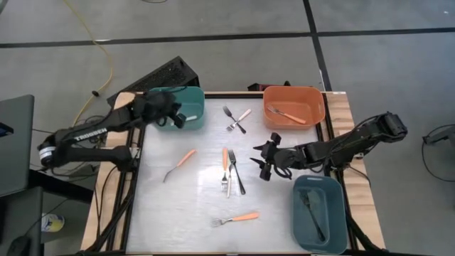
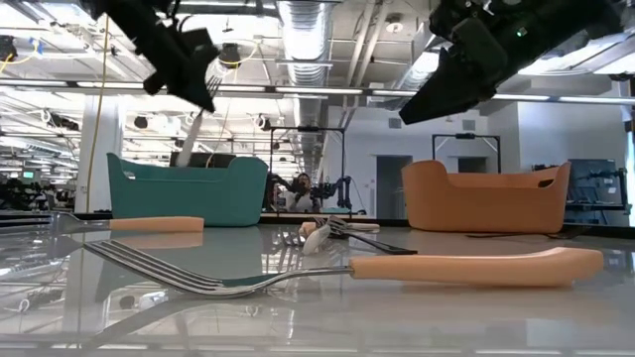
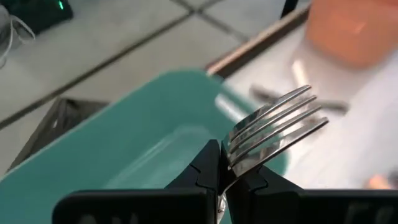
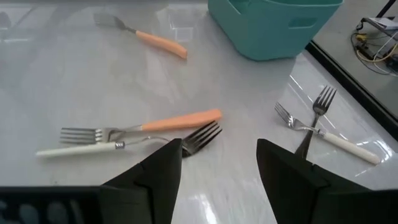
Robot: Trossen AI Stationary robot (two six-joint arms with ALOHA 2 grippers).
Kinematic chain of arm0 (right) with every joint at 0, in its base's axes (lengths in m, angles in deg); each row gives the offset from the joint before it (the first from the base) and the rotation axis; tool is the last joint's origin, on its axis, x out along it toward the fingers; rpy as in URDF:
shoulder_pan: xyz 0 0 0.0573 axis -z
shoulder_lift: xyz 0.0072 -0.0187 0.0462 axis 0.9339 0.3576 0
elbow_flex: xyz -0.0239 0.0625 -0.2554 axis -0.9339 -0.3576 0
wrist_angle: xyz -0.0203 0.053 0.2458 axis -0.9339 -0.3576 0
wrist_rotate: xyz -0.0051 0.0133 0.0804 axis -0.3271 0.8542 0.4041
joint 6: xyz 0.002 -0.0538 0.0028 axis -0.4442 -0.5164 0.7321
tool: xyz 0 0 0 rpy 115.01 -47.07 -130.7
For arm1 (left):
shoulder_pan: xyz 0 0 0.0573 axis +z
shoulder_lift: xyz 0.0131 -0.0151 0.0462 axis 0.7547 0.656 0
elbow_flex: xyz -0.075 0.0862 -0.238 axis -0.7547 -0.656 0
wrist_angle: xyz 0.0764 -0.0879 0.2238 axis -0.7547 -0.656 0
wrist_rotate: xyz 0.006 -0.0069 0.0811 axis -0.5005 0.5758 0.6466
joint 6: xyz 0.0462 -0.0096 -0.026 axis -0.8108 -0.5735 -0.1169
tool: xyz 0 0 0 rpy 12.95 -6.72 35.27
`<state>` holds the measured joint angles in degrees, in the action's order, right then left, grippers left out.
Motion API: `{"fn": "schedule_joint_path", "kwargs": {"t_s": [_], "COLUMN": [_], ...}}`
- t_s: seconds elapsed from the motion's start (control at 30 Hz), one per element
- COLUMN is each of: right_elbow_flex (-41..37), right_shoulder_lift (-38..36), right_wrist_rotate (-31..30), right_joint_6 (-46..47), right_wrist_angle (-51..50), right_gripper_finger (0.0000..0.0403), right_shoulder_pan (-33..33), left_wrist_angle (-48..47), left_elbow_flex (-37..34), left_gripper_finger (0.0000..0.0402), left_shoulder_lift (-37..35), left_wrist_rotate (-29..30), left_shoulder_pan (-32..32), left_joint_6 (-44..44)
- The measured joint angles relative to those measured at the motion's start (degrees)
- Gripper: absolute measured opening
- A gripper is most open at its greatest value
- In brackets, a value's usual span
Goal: Sort silverware by color (type)
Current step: Put the middle right white fork into the green bin, then put the top left orange fork into the orange bin
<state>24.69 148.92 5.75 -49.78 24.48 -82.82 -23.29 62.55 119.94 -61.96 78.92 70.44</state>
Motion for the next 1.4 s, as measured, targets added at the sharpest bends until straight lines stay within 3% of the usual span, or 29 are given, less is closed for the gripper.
{"fn": "schedule_joint_path", "kwargs": {"t_s": [0.2,0.33,0.5,0.73,0.97,1.4], "right_elbow_flex": [0.0,0.0,0.0,0.0,0.0,0.0], "right_shoulder_lift": [-0.02,-0.02,-0.02,-0.02,-0.02,-0.02], "right_wrist_rotate": [0.12,0.18,0.18,1.3,1.34,1.34], "right_joint_6": [0.31,0.33,1.86,3.41,3.48,2.94], "right_wrist_angle": [0.18,0.79,0.79,-0.42,-4.51,-6.77], "right_gripper_finger": [0.0229,0.0229,0.0229,0.0229,0.0229,0.0229], "right_shoulder_pan": [0.0,0.55,0.8,-0.64,-0.88,-0.86], "left_wrist_angle": [-10.05,-17.51,-24.04,-25.42,-25.71,-27.59], "left_elbow_flex": [6.7,13.7,19.52,21.54,21.66,21.68], "left_gripper_finger": [0.0,0.0,0.0,0.0,0.0002,0.0123], "left_shoulder_lift": [6.25,12.75,21.49,30.63,34.56,30.6], "left_wrist_rotate": [-1.58,1.86,2.17,2.69,5.17,5.1], "left_shoulder_pan": [6.46,7.39,7.99,7.99,8.01,6.8], "left_joint_6": [-8.41,-15.03,-20.2,-23.23,-24.3,-21.41]}}
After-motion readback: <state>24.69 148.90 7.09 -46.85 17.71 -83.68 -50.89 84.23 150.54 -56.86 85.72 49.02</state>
